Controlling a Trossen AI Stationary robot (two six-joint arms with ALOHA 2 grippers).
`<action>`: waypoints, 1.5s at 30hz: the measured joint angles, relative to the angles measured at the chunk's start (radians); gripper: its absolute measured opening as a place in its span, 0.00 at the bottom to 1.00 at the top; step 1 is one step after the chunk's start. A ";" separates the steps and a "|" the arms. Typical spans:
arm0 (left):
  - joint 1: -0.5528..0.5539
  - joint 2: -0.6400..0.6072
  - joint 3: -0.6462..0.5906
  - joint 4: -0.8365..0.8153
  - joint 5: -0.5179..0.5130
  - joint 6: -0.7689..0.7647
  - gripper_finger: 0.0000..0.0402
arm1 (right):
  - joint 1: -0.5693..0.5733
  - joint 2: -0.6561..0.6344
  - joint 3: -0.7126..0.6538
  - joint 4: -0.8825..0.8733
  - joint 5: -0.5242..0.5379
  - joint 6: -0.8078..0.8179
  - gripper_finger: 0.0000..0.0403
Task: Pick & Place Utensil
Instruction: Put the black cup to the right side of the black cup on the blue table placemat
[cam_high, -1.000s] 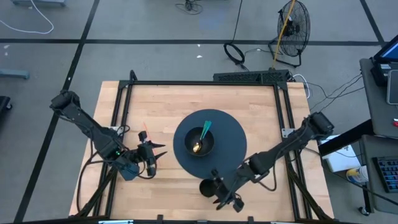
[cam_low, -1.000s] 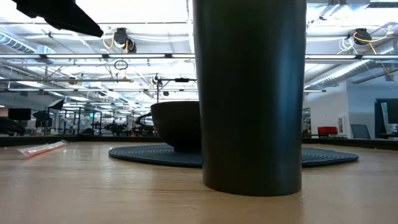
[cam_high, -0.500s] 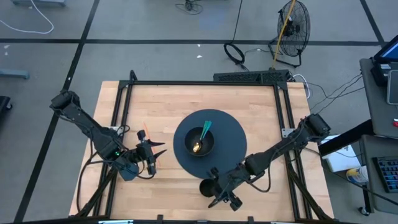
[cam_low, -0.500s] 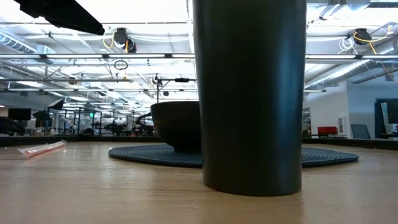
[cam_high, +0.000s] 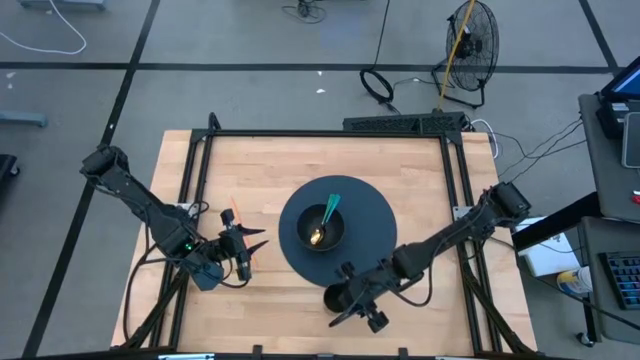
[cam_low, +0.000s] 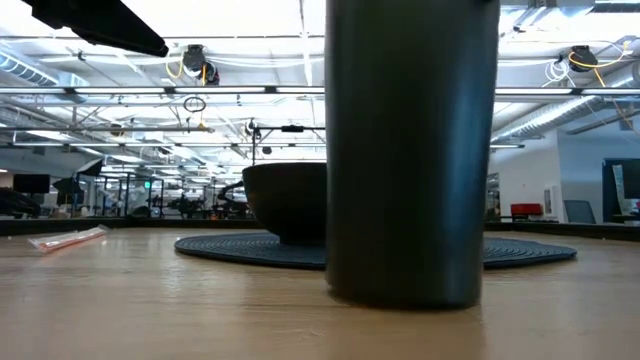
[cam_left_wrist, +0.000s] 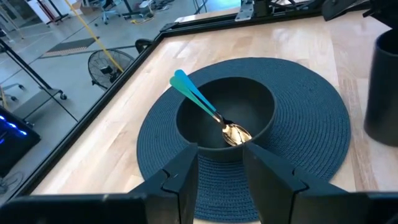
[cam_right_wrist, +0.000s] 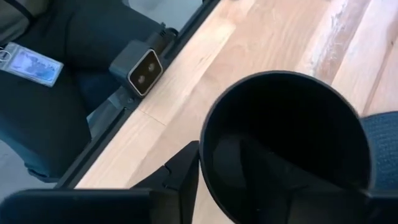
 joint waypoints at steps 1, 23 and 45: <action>0.000 0.000 0.000 0.000 0.000 0.000 0.33 | -0.002 0.000 0.000 -0.003 0.000 -0.002 0.25; 0.000 0.000 0.000 -0.002 0.000 -0.002 0.33 | -0.002 -0.002 0.000 -0.041 -0.007 -0.042 0.01; 0.000 0.000 0.000 -0.003 -0.001 -0.003 0.33 | -0.004 -0.264 -0.001 -0.440 0.199 0.164 0.00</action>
